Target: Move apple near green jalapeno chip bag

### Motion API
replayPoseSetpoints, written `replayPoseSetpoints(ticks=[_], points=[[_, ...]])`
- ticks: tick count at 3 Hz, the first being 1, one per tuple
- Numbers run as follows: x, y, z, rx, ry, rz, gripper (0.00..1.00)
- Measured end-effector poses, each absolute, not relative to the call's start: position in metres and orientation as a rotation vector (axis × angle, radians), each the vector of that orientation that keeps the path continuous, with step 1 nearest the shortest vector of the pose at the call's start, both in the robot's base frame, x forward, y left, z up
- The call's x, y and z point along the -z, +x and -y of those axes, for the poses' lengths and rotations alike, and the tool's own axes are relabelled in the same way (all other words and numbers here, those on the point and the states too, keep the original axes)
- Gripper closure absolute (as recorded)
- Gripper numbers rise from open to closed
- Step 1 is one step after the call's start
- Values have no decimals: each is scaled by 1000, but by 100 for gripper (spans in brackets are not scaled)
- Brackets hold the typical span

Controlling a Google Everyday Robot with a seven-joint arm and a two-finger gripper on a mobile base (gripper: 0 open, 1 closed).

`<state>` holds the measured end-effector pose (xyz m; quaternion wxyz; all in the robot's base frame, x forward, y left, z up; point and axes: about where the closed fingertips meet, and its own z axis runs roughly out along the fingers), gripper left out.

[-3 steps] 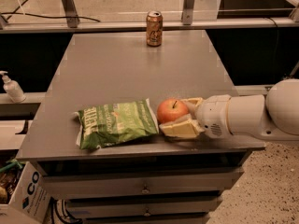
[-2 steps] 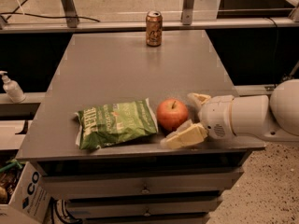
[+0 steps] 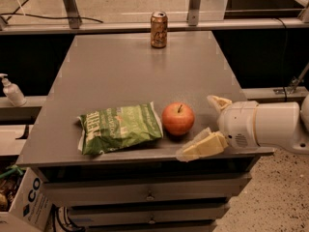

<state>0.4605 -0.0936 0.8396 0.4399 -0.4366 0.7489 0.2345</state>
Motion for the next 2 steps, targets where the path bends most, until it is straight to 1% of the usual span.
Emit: replayPoseSetpoints(ticks=[1,2], points=[[-848,438,124,-526,-1036,-1872,0],[-858,401,153,-460,-908,-1892,0]])
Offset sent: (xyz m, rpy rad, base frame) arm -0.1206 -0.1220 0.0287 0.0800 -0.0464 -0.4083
